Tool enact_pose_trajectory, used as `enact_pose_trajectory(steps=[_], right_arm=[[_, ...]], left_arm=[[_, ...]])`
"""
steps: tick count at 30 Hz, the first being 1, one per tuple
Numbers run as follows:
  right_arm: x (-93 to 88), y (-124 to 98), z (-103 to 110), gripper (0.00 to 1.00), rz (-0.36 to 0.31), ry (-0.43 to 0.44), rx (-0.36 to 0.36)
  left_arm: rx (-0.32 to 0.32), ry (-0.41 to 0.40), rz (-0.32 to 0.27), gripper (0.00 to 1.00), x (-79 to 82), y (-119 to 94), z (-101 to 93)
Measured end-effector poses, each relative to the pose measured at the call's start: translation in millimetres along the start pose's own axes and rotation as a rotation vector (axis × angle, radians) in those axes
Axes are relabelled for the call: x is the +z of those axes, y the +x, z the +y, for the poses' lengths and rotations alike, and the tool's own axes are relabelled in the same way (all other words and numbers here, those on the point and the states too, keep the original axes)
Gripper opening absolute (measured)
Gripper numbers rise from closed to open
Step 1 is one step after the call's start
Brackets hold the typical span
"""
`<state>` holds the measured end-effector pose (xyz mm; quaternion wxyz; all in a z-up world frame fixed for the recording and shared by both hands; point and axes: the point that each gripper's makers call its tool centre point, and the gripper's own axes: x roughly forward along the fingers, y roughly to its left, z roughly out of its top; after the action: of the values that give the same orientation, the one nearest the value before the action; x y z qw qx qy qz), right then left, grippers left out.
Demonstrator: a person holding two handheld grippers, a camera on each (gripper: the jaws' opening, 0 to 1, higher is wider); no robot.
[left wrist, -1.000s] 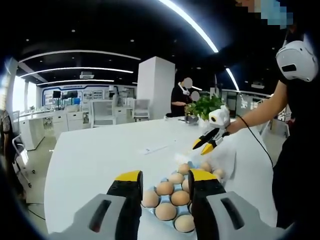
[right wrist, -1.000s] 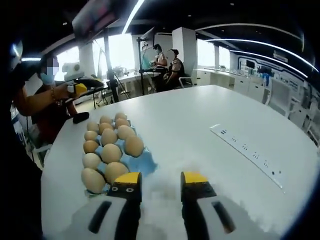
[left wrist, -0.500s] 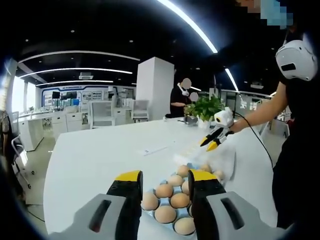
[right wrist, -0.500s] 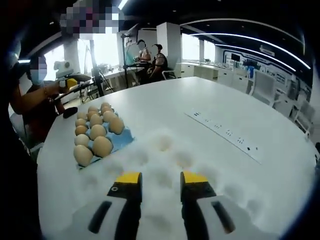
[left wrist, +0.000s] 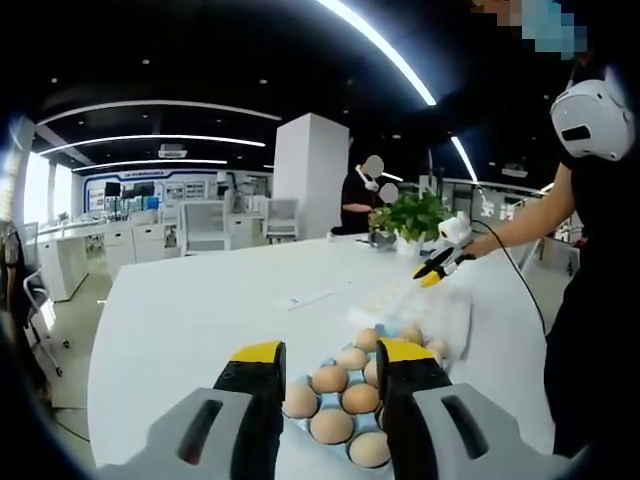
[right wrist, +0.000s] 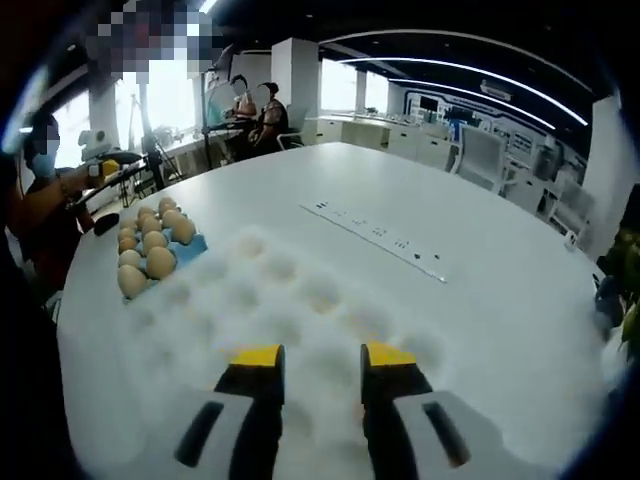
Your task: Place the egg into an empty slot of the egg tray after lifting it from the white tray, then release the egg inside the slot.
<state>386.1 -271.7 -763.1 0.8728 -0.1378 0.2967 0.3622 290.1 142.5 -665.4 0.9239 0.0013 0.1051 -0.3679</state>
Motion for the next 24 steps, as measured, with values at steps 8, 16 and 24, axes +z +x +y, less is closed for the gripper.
enact_pose_trajectory(steps=[8,16,24], right_arm=[[-9.6,-8.1,-22.8,0.30,0.010,0.028,-0.062],[-26.0,-13.1,-36.0,0.30,0.046,0.051,-0.095],[-36.8,-12.6,-40.7,0.28,0.062,0.096,-0.104]], left_arm=[[-0.002,0.004,-0.001,0.35,0.9,-0.5,-0.6],[0.002,0.002,0.001,0.35,0.7,-1.2,-0.4],[0.004,0.002,-0.002,0.35,2.0,-1.0,0.5]])
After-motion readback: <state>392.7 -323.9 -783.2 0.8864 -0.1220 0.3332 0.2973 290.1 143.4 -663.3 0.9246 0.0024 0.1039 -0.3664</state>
